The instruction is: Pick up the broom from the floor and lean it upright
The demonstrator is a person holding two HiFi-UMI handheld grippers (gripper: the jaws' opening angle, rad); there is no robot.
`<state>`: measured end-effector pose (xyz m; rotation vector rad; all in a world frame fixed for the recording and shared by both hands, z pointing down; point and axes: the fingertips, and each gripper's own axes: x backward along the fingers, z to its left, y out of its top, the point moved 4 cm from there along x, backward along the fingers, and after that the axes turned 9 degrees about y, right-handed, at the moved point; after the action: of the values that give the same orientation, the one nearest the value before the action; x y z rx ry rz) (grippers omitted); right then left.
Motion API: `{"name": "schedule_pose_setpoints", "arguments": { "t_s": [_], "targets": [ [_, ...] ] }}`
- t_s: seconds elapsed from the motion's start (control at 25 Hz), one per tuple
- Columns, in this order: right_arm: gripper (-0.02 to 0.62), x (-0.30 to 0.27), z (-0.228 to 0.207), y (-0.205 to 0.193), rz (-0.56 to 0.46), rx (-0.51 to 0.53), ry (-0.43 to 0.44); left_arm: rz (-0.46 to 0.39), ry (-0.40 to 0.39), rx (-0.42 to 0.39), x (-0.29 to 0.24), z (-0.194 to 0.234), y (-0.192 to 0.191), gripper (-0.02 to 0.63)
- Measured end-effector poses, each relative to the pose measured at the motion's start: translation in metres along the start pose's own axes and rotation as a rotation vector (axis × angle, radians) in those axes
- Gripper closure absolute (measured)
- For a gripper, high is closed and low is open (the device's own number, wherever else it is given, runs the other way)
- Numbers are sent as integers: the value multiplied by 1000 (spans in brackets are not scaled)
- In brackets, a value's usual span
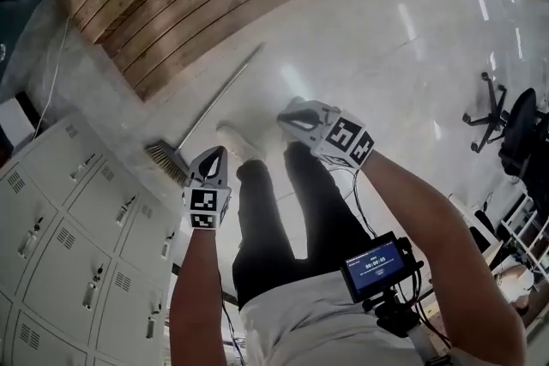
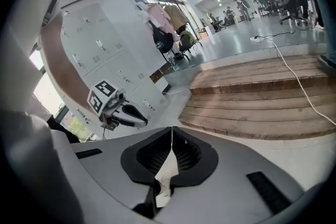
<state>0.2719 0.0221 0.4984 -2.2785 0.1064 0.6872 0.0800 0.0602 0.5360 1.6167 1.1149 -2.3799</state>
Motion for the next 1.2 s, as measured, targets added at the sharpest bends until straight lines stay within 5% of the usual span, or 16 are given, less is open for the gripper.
{"name": "schedule_pose_setpoints", "arguments": {
  "t_s": [0.76,1.2],
  "targets": [
    [580,-36,-191,-96,0,-9,-38,39,171,-37,-251,43,-95,598],
    [580,-71,-271,-89,56,129,-32,231,181,-375,-375,73,-153,598]
  ]
}}
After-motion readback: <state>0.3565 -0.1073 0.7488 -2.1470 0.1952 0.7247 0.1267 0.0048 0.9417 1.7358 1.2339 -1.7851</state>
